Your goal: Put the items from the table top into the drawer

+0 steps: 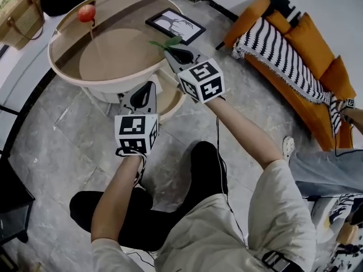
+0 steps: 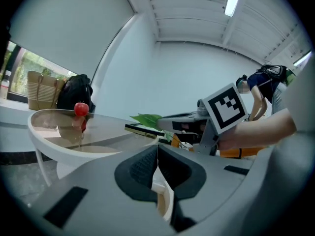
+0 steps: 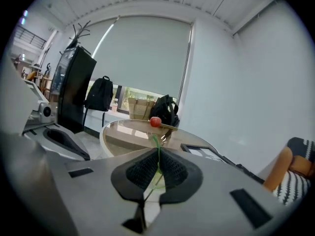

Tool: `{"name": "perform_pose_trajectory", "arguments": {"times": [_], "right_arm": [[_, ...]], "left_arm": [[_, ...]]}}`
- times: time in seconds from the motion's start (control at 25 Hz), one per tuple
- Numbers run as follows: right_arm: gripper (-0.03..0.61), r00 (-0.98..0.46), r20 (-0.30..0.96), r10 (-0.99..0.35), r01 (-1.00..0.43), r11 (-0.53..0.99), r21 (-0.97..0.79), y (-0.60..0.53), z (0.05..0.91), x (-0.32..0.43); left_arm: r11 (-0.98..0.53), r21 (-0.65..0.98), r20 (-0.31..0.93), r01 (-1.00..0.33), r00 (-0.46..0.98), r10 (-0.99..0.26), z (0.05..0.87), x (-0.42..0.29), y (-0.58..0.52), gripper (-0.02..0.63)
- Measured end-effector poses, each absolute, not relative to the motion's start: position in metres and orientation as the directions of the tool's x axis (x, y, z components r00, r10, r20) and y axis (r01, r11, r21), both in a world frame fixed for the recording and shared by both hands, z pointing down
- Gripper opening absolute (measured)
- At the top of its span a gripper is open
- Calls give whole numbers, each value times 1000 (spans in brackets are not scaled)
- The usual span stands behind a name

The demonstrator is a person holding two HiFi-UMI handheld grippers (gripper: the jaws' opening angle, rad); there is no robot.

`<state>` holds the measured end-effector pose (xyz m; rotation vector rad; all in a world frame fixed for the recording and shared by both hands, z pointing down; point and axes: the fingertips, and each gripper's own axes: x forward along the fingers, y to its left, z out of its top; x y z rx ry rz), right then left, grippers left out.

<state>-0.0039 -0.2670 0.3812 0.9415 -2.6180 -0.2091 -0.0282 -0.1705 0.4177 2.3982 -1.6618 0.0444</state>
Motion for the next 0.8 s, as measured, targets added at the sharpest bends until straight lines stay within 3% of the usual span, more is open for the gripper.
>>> {"name": "perform_pose_trajectory", "arguments": {"times": [0.16, 0.36, 0.8], "right_arm": [[41, -701, 253, -667, -614, 745, 262, -249, 409, 41], [41, -673, 358, -647, -614, 759, 216, -237, 494, 67], [41, -679, 537, -501, -468, 858, 211, -240, 626, -9]], "left_arm": [[-378, 145, 188, -915, 400, -897, 439, -9, -161, 21], [-344, 153, 248, -926, 373, -894, 462, -13, -160, 21], [-212, 221, 226, -952, 261, -938, 448, -68, -156, 21]]}}
